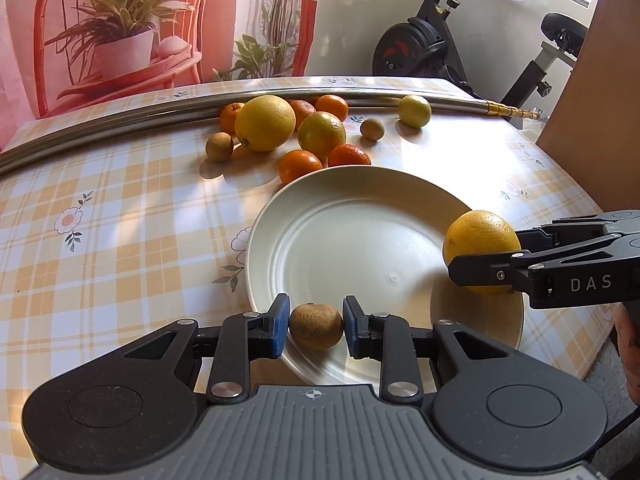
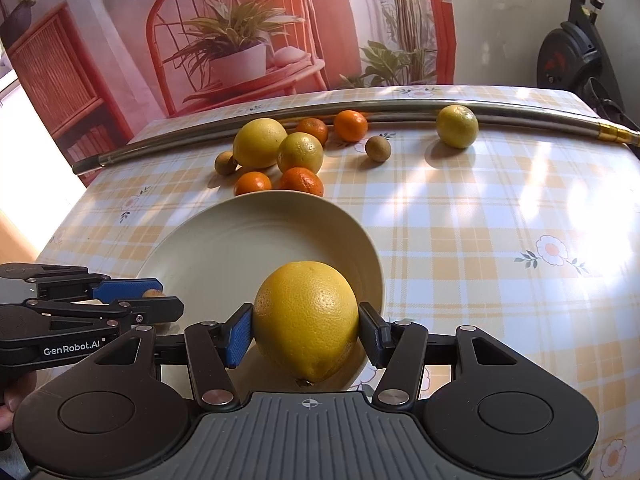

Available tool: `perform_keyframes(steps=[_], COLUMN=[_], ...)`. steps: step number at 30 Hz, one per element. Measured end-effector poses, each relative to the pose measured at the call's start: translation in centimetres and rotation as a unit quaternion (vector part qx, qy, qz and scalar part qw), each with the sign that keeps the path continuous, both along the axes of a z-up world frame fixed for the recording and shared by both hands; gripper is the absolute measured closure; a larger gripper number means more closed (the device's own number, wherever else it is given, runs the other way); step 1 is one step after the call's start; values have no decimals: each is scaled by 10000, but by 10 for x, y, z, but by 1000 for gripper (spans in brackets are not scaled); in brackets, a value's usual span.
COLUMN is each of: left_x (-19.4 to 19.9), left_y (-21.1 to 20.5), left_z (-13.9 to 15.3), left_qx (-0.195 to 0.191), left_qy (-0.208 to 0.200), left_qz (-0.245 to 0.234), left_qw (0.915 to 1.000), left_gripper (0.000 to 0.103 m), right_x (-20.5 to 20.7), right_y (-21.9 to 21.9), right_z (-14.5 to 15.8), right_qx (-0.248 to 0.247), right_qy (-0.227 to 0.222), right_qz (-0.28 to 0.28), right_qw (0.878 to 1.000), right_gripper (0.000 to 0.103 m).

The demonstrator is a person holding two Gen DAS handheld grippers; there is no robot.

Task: Organize fruits
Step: 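Lower the lemon onto the white plate with the right tool while the left tool lowers the kiwi there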

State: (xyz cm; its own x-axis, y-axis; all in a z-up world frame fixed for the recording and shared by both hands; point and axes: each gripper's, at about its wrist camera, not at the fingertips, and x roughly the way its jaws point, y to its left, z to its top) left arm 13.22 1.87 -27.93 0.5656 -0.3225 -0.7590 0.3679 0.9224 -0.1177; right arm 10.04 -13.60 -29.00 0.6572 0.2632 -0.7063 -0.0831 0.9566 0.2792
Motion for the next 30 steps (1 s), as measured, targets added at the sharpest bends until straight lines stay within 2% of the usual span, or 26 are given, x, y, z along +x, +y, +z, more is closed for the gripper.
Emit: perform_keyframes(steps=[20, 25, 30], left_x=[0, 1, 0], left_y=[1, 5, 11], left_z=[-1, 0, 8], left_qx=[-107, -272, -483], left_qy=[11, 93, -1], left_qz=[114, 186, 261], left_qw=[9999, 9994, 9985], left_gripper=[72, 72, 72], right_x=[1, 0, -1], right_y=[3, 0, -4], right_z=[-4, -2, 6], right_qx=[13, 65, 143], right_qy=[87, 53, -64], right_qz=[59, 17, -15], right_qw=[9999, 10000, 9999], right_gripper=[52, 51, 51])
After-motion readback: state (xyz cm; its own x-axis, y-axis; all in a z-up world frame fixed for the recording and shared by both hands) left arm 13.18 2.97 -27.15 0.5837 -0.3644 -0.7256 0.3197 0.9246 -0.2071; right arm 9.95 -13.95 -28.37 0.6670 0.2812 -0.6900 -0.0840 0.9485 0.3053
